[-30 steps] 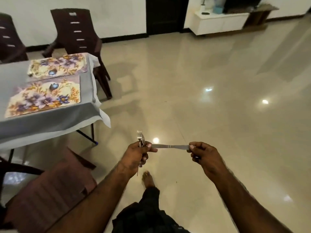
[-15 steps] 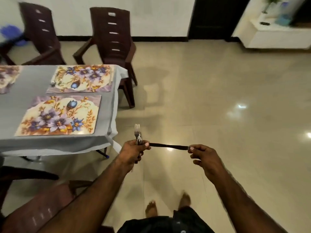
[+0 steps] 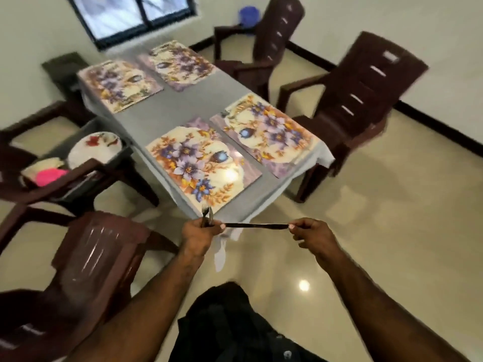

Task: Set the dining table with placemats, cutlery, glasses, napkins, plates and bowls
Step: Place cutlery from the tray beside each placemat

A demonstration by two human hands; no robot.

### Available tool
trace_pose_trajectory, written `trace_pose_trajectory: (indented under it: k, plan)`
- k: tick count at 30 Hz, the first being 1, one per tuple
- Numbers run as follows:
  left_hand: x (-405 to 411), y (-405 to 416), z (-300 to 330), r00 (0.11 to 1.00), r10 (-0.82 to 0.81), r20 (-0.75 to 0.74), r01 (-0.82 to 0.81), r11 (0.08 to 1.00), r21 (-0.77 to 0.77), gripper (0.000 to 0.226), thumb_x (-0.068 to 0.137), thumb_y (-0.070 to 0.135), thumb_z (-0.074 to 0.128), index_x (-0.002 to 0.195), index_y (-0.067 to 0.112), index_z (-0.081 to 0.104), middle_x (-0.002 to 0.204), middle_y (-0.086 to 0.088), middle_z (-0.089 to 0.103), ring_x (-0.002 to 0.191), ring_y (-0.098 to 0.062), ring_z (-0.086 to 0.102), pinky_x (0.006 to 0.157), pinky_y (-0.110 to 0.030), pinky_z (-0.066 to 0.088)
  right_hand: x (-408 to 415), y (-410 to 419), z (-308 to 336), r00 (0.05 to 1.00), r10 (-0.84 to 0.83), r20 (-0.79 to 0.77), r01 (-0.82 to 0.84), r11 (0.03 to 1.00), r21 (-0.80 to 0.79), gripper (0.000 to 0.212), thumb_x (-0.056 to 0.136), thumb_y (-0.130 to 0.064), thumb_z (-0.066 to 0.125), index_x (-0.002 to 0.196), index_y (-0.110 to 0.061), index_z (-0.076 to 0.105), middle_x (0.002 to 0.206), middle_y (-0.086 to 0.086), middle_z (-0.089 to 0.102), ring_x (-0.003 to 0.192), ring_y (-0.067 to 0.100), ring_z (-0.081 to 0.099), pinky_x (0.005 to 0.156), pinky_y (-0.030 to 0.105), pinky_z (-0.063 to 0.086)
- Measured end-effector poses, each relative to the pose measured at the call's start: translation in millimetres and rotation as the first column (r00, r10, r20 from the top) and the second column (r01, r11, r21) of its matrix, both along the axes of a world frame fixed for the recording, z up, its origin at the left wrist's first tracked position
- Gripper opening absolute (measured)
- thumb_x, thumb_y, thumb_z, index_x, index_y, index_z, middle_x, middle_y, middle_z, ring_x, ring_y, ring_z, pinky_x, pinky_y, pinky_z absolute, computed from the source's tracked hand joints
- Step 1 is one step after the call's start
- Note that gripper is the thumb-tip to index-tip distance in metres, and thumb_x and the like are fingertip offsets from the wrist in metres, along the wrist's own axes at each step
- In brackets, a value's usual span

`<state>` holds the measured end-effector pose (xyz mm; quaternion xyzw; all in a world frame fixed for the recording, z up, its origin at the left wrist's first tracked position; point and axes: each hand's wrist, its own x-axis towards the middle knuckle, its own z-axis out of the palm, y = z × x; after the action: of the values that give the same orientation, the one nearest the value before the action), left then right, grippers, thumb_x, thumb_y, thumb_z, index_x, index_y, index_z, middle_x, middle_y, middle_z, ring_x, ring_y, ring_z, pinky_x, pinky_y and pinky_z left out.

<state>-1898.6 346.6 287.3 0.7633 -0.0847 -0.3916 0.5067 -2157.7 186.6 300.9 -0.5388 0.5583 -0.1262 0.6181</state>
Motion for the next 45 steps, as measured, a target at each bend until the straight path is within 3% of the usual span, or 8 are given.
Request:
trace_pose_trajectory:
  k: [4,12,17,21,25,31,39,45]
  plan:
    - [53.3,-27.3,-17.2,0.982,0.182,0.055,-0.184,0.982,0.033,0.014,0.075,0.002,0.091,0.080,0.007,0.080,0.068,0.001,0.073,0.061,-0.007,0.063,0.070,-0.027,0.050,84.8,-73.8,-6.3,0.972,0.230,-0.051,-0.233,0.968,-0.090,0.003,0.092,-0.014,0.077,0.090,-0.014,0.079,0.073,0.001,0.068,0.070,0.017,0.059,0.060,0.028,0.046]
    - [156.7,-82.1,-51.9,0.932,0.322,0.165,-0.349,0.921,0.175,0.017,0.076,0.016,0.093,0.072,0.021,0.078,0.076,-0.003,0.077,0.070,-0.017,0.065,0.073,-0.037,0.056,245.7,-171.7,-42.6,0.852,0.492,-0.178,-0.523,0.814,-0.252,0.005,0.089,-0.016,0.081,0.085,-0.018,0.079,0.077,-0.007,0.075,0.072,0.005,0.066,0.073,0.023,0.047]
    - [202.7,-114.7,-53.7,0.897,0.350,0.269,-0.421,0.862,0.282,0.022,0.081,0.035,0.087,0.076,0.017,0.075,0.074,0.000,0.074,0.076,-0.022,0.072,0.064,-0.030,0.048,343.6,-226.9,-52.0,0.691,0.637,-0.341,-0.722,0.589,-0.363,0.001,0.086,-0.018,0.081,0.087,-0.019,0.081,0.079,-0.009,0.072,0.077,0.009,0.066,0.066,0.007,0.042]
    - [250.6,-150.9,-55.5,0.857,0.301,0.419,-0.446,0.840,0.309,0.036,0.080,0.049,0.068,0.093,0.017,0.078,0.081,-0.003,0.073,0.076,-0.022,0.067,0.065,-0.028,0.042,434.6,-269.0,-73.2,0.603,0.687,-0.405,-0.777,0.393,-0.492,0.009,0.087,-0.021,0.074,0.093,-0.020,0.081,0.095,0.005,0.078,0.089,0.027,0.072,0.082,0.031,0.056]
    - [304.3,-180.3,-63.1,0.811,0.286,0.510,-0.505,0.783,0.363,0.021,0.090,0.037,0.063,0.102,0.022,0.073,0.094,-0.010,0.076,0.089,-0.035,0.071,0.071,-0.037,0.054,511.6,-297.6,-91.5,0.556,0.677,-0.482,-0.784,0.233,-0.576,0.017,0.087,-0.027,0.067,0.095,-0.021,0.081,0.098,0.010,0.072,0.086,0.032,0.069,0.073,0.027,0.046]
    - [366.3,-203.7,-78.5,0.783,0.348,0.515,-0.567,0.740,0.363,0.022,0.085,0.016,0.070,0.106,0.017,0.077,0.094,-0.005,0.076,0.086,-0.025,0.068,0.072,-0.031,0.052,580.1,-314.0,-120.9,0.550,0.719,-0.424,-0.765,0.231,-0.601,0.021,0.088,-0.029,0.069,0.102,-0.020,0.081,0.103,0.010,0.072,0.092,0.031,0.070,0.080,0.034,0.055]
    - [389.4,-217.0,-108.6,0.754,0.472,0.457,-0.648,0.652,0.393,0.018,0.086,0.030,0.081,0.100,0.020,0.077,0.093,-0.002,0.077,0.087,-0.024,0.072,0.081,-0.039,0.062,593.9,-315.0,-138.8,0.596,0.678,-0.431,-0.764,0.314,-0.563,0.010,0.088,-0.024,0.071,0.090,-0.017,0.077,0.098,0.007,0.070,0.089,0.023,0.065,0.073,0.024,0.041]
    - [398.6,-216.5,-113.5,0.774,0.458,0.437,-0.630,0.630,0.455,0.029,0.087,0.036,0.082,0.110,0.019,0.077,0.104,-0.002,0.077,0.094,-0.023,0.070,0.079,-0.030,0.053,599.4,-313.4,-138.5,0.617,0.643,-0.454,-0.757,0.328,-0.565,0.016,0.092,-0.030,0.072,0.093,-0.015,0.076,0.098,0.007,0.070,0.089,0.024,0.065,0.071,0.025,0.043]
